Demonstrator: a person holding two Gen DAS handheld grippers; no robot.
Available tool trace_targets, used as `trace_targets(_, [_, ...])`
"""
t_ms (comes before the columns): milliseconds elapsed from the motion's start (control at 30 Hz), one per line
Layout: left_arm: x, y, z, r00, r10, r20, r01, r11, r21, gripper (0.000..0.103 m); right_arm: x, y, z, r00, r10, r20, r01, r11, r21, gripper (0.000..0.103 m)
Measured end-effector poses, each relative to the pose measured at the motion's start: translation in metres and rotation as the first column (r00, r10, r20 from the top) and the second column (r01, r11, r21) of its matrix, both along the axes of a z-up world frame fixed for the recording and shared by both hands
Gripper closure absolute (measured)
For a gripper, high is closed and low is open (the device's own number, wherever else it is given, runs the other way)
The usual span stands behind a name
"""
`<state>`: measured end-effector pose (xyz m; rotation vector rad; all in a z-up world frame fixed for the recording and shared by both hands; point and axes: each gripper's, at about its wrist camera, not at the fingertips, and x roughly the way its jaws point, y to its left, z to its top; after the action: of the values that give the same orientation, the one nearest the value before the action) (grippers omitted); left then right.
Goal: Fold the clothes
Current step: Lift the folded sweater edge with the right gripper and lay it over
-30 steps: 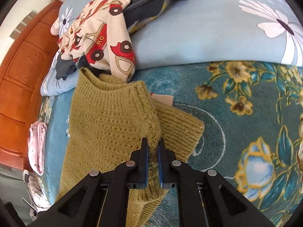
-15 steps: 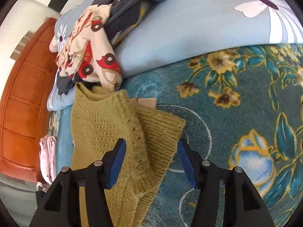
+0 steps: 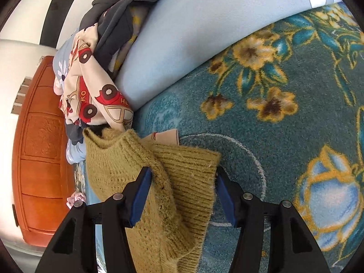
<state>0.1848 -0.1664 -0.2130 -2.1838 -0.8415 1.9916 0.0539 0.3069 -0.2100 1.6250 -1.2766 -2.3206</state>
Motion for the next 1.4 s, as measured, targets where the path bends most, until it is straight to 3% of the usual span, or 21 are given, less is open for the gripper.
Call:
trace_targets(67, [-0.003,-0.009,0.003,1.000,0.008,-0.010,-0.008,1.000,0.001,0.085,-0.004,-0.004,0.000,1.000,0.004,0.024,-0.004,1.000,-0.001,0.069])
trace_targets(167, [-0.020,-0.028,0.021,0.999,-0.016,-0.042,0.013,0.998,-0.062,0.086,-0.003,-0.014,0.005,0.999,0.035,0.015,-0.035,0.999,-0.033,0.084])
trace_targets(267, [-0.035,-0.045,0.036,0.997,-0.027,-0.068,0.019,0.992,-0.125,0.086,0.009,-0.028,0.015,0.997,0.077,-0.004,-0.077,0.995,-0.057,0.086])
trace_targets(533, [-0.057,-0.083,0.046,0.995,0.015,-0.100,-0.038,0.971,-0.235,0.084,0.044,-0.094,0.006,0.972,0.233,0.035,-0.229,0.968,-0.103,0.091])
trace_targets(633, [-0.065,-0.097,0.050,0.993,0.030,-0.113,-0.060,0.960,-0.275,0.079,0.046,-0.101,0.005,0.967,0.248,0.055,-0.243,0.966,-0.083,0.091])
trace_targets(733, [-0.071,-0.112,0.055,0.990,0.052,-0.130,-0.091,0.946,-0.310,0.064,0.045,-0.091,0.010,0.956,0.286,0.069,-0.284,0.958,-0.040,0.089])
trace_targets(800, [-0.053,-0.123,0.065,0.975,0.134,-0.177,-0.183,0.936,-0.301,0.054,0.049,-0.082,0.017,0.946,0.316,0.072,-0.317,0.948,0.002,0.089])
trace_targets(900, [-0.026,-0.139,0.081,0.936,0.254,-0.244,-0.319,0.905,-0.280,0.051,0.048,-0.076,0.026,0.928,0.364,0.075,-0.367,0.929,0.037,0.085])
trace_targets(933, [-0.019,-0.144,0.086,0.920,0.289,-0.265,-0.359,0.893,-0.272,0.051,0.048,-0.076,0.028,0.922,0.380,0.079,-0.385,0.921,0.063,0.076])
trace_targets(967, [-0.019,-0.148,0.091,0.907,0.307,-0.287,-0.384,0.884,-0.268,0.051,0.049,-0.075,0.031,0.914,0.396,0.083,-0.403,0.911,0.089,0.057])
trace_targets(1000, [-0.018,-0.152,0.097,0.894,0.326,-0.309,-0.409,0.874,-0.263,0.048,0.049,-0.076,0.035,0.908,0.410,0.086,-0.418,0.899,0.129,0.049])
trace_targets(1100, [-0.016,-0.145,0.097,0.858,0.377,-0.350,-0.476,0.839,-0.263,0.048,0.052,-0.073,0.045,0.886,0.455,0.089,-0.464,0.866,0.186,0.046])
trace_targets(1200, [-0.016,-0.112,0.093,0.841,0.392,-0.373,-0.488,0.846,-0.213,0.048,0.051,-0.060,0.051,0.906,0.417,0.068,-0.422,0.882,0.210,0.046])
trace_targets(1233, [-0.017,-0.097,0.090,0.844,0.379,-0.379,-0.473,0.859,-0.194,0.048,0.049,-0.058,0.052,0.914,0.401,0.059,-0.404,0.892,0.204,0.046])
trace_targets(1333, [-0.023,-0.041,0.077,0.899,0.242,-0.366,-0.321,0.932,-0.171,0.048,0.041,-0.055,0.053,0.927,0.374,0.016,-0.371,0.913,0.171,0.045])
trace_targets(1400, [-0.022,0.000,0.065,0.933,0.121,-0.339,-0.195,0.961,-0.194,0.048,0.032,-0.061,0.049,0.928,0.371,-0.010,-0.366,0.920,0.142,0.045])
